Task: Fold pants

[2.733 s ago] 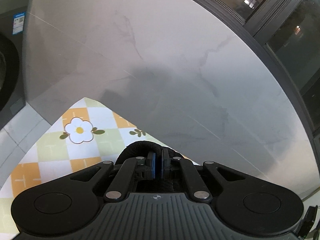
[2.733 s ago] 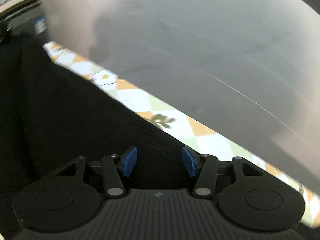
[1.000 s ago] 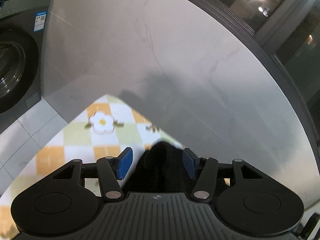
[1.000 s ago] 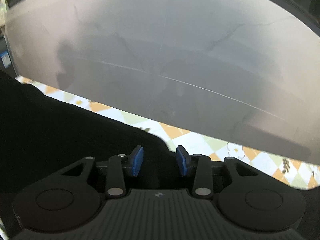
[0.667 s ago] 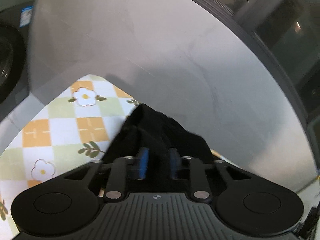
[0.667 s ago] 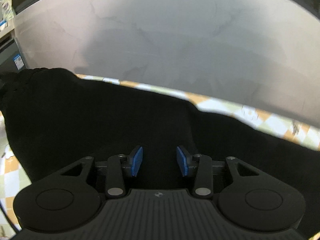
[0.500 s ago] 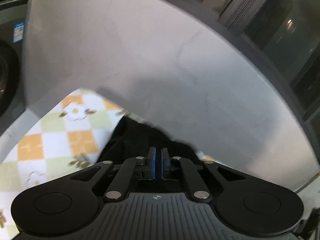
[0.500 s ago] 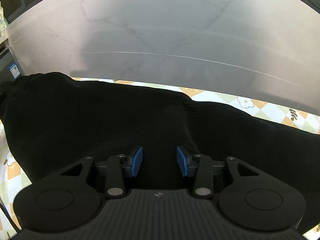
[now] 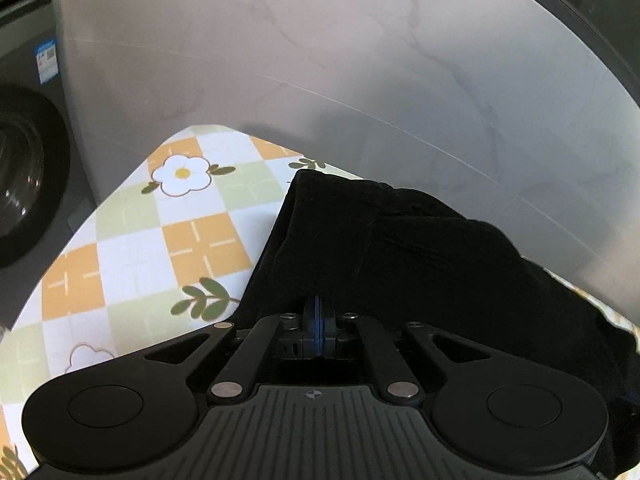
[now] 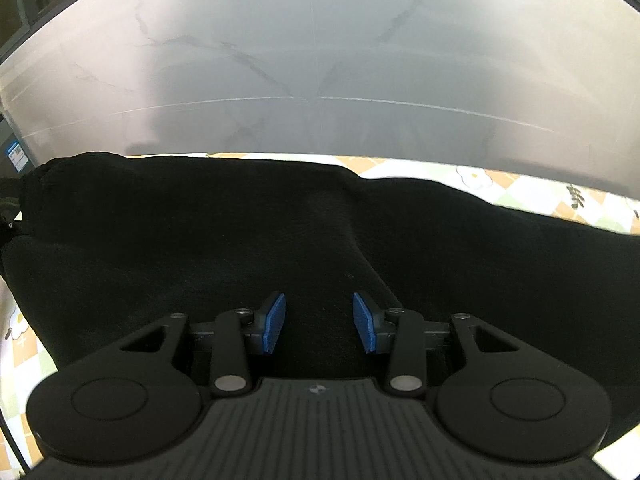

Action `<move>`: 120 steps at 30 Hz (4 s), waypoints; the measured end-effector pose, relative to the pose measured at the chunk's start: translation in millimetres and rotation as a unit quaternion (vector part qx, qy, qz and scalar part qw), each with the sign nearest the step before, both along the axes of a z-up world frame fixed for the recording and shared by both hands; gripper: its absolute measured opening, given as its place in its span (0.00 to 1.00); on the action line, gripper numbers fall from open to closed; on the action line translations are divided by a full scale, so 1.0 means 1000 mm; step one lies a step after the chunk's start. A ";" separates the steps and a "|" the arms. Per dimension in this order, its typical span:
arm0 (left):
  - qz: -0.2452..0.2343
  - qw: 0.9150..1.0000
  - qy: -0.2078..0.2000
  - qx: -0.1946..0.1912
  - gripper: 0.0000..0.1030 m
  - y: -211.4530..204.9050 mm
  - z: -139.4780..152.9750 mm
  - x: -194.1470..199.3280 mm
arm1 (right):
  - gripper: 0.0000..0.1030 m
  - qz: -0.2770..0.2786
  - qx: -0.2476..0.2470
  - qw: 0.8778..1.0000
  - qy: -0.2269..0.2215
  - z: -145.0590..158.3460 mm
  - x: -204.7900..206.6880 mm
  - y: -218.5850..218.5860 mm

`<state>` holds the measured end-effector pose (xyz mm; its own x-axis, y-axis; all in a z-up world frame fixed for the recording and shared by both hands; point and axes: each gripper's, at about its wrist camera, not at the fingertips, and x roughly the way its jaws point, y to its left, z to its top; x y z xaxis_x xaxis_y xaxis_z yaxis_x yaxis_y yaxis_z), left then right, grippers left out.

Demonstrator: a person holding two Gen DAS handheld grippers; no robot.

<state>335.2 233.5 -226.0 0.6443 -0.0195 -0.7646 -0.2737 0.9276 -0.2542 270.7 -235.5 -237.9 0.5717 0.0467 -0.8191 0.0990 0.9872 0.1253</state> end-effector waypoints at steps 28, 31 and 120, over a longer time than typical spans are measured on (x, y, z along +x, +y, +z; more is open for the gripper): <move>0.170 0.955 0.003 -0.241 0.65 0.017 -0.019 -0.070 | 0.39 -0.101 0.032 0.994 -0.003 0.026 -0.082 -0.045; 0.168 0.957 -0.004 -0.235 0.51 0.016 -0.015 -0.067 | 0.39 -0.123 0.030 0.992 0.006 0.021 -0.096 -0.054; 0.023 0.999 0.046 0.004 0.41 -0.298 0.015 0.024 | 0.47 -0.128 0.007 0.991 -0.036 -0.002 -0.166 -0.362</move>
<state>359.4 -64.4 -210.9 0.5707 0.0138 -0.8211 -0.3372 0.9156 -0.2190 104.4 -597.0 -239.8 0.6230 -0.0964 -0.7763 0.3369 0.9287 0.1551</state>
